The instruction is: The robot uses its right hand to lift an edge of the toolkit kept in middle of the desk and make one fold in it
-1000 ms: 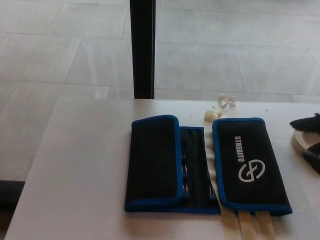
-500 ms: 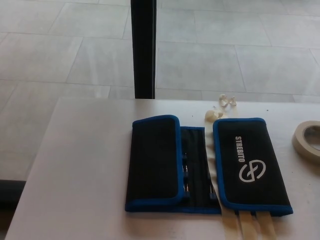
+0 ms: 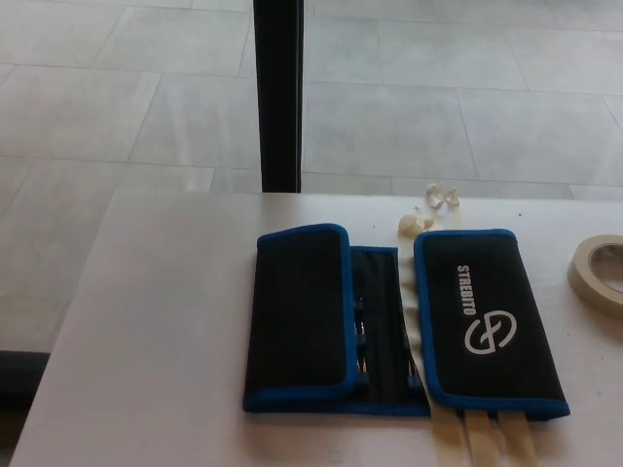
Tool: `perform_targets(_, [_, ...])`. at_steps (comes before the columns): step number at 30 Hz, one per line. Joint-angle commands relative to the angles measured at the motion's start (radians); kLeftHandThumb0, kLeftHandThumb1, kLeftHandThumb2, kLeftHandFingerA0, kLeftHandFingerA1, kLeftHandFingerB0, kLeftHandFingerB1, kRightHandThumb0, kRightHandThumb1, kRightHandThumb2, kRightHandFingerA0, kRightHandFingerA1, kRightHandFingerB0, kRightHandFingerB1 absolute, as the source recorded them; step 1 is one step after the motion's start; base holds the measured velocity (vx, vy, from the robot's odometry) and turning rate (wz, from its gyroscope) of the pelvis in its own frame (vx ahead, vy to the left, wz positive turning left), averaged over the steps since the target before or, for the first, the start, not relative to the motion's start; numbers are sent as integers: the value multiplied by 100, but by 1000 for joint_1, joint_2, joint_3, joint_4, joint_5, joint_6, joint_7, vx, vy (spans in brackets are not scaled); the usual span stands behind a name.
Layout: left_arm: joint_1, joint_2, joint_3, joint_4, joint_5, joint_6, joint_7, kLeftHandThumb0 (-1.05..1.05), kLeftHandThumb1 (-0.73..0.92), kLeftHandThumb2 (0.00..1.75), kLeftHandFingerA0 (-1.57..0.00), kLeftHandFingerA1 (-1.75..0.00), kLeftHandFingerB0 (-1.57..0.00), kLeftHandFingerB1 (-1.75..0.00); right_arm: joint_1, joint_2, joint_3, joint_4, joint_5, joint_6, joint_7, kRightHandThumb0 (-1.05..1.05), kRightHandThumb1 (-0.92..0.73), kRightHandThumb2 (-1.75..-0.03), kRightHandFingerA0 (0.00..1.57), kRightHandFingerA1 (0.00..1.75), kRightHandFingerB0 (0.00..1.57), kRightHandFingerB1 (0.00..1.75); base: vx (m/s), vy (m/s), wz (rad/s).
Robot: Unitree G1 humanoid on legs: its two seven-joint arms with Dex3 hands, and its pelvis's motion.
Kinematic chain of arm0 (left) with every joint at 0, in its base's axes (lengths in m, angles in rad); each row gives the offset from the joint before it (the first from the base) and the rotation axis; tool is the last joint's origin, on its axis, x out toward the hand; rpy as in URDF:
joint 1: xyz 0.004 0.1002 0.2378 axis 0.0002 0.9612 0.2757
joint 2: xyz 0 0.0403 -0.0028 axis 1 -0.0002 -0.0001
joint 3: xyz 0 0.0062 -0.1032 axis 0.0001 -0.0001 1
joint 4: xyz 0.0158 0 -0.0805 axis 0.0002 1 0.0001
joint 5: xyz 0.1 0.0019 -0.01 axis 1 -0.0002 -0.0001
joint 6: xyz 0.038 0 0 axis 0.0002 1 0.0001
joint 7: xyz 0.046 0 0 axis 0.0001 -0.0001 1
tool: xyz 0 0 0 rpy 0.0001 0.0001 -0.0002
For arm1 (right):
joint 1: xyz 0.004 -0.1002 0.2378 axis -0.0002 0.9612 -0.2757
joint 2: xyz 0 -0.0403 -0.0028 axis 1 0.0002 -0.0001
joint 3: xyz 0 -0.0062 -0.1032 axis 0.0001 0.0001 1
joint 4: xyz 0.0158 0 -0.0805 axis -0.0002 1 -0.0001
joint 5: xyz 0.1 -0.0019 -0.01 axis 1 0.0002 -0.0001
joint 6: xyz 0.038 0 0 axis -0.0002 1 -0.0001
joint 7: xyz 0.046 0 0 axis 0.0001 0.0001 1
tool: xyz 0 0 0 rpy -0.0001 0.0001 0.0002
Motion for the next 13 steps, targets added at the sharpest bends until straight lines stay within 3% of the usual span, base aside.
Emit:
perform_targets(1, [23,-2,13,7,1,-20,2,-75,89,66,-53,-67,-39,-51,-72,102,-472,441,454,-91,-200,-70,-84,-65,82,135,17,89,0,0,0])
perform_targets(4, [21,-4,14,6,0,-16,-1,-74,89,66,-50,-64,-38,-49,-73,106,-473,454,428,-97,-205,-70,-84,-65,84,132,20,89,0,0,0])
perform_targets(5, [19,-6,17,7,-5,-14,-5,-72,69,106,-45,-67,-35,-58,-78,105,-468,465,412,-100,-207,-72,-84,-64,80,124,16,88,0,0,0])
perform_targets(6, [16,-7,23,7,-11,-13,-6,-72,69,106,-45,-67,-34,-58,-86,105,-461,489,401,-106,-193,-76,-85,-63,83,124,13,92,0,0,0])
perform_targets(7, [14,-7,27,6,-15,-10,-6,-75,91,67,-47,-63,-37,-49,-86,124,-443,512,379,-116,-175,-77,-86,-64,78,125,12,92,0,0,0])
perform_targets(8, [13,-8,33,5,-20,-9,-3,-75,90,66,-51,-66,-38,-50,-83,142,-429,522,356,-121,-175,-78,-84,-66,68,125,20,95,0,0,0])
perform_targets(9, [12,-9,37,6,-23,-7,2,-75,90,66,-53,-66,-39,-50,-76,149,-415,534,336,-111,-167,-79,-86,-63,66,117,17,94,0,0,0])
perform_targets(10, [13,-10,35,6,-20,-8,4,-74,91,67,-48,-62,-38,-48,-72,156,-409,539,329,-103,-156,-75,-82,-64,58,111,24,92,0,0,0])
perform_targets(13, [18,-13,32,3,-12,-12,12,-73,91,67,-49,-64,-38,-49,-72,167,-387,546,306,-100,-121,-76,-85,-63,61,109,20,88,0,0,0])
